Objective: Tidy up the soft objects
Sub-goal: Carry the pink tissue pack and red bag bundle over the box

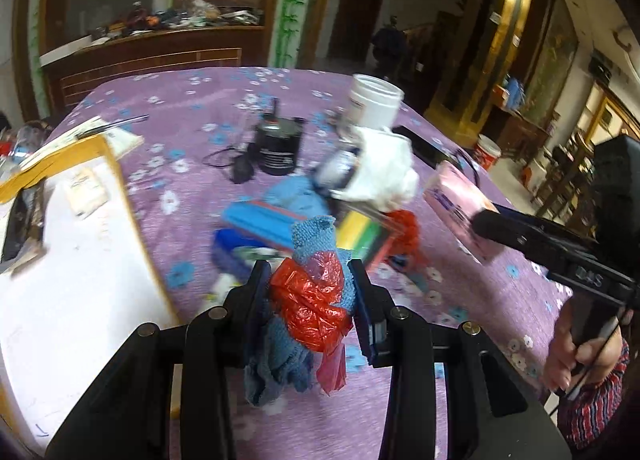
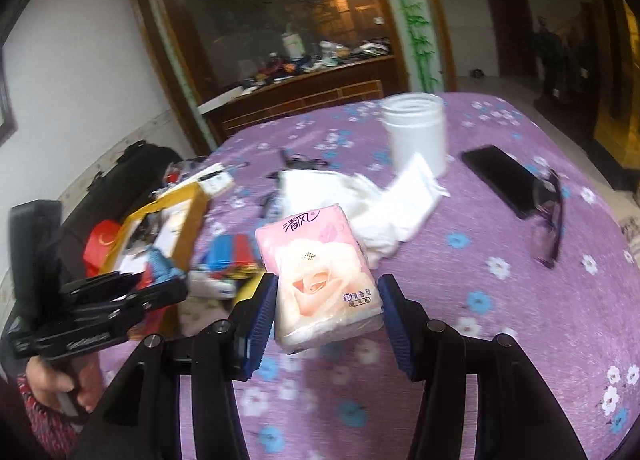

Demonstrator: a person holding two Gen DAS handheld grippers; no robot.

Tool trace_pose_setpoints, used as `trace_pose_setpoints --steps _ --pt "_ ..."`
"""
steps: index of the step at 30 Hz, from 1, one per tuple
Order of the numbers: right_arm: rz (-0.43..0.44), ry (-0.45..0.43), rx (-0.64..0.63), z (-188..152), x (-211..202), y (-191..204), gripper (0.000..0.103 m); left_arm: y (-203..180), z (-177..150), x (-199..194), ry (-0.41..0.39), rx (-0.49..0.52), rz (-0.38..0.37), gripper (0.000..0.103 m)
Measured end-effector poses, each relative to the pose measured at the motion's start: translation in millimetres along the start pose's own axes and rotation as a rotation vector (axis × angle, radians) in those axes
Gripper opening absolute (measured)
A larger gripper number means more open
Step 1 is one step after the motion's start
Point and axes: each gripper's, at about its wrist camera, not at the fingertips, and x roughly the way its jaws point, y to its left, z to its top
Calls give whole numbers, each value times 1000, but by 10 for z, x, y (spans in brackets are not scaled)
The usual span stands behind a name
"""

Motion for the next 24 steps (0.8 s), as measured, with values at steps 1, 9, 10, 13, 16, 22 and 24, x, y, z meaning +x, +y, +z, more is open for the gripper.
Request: trace_pose_setpoints --steps 1,9,10,13,16,22,24 --pt "10 3 -11 8 7 59 53 58 -2 -18 -3 -10 5 36" --pt "91 63 -99 44 210 634 53 627 -22 -256 -48 -90 96 37" --pt "102 74 -110 49 251 716 52 717 -27 -303 -54 -98 120 37" --pt "137 104 -144 68 357 952 52 1043 -39 -430 -59 -133 189 37" --pt "175 124 -176 114 469 1210 52 1368 -81 -533 -57 -184 257 37" --pt "221 174 -242 189 772 1775 52 1870 -167 -545 -15 -274 301 37" --pt "220 198 -260 199 918 1937 52 1945 -191 -505 1 -281 299 37"
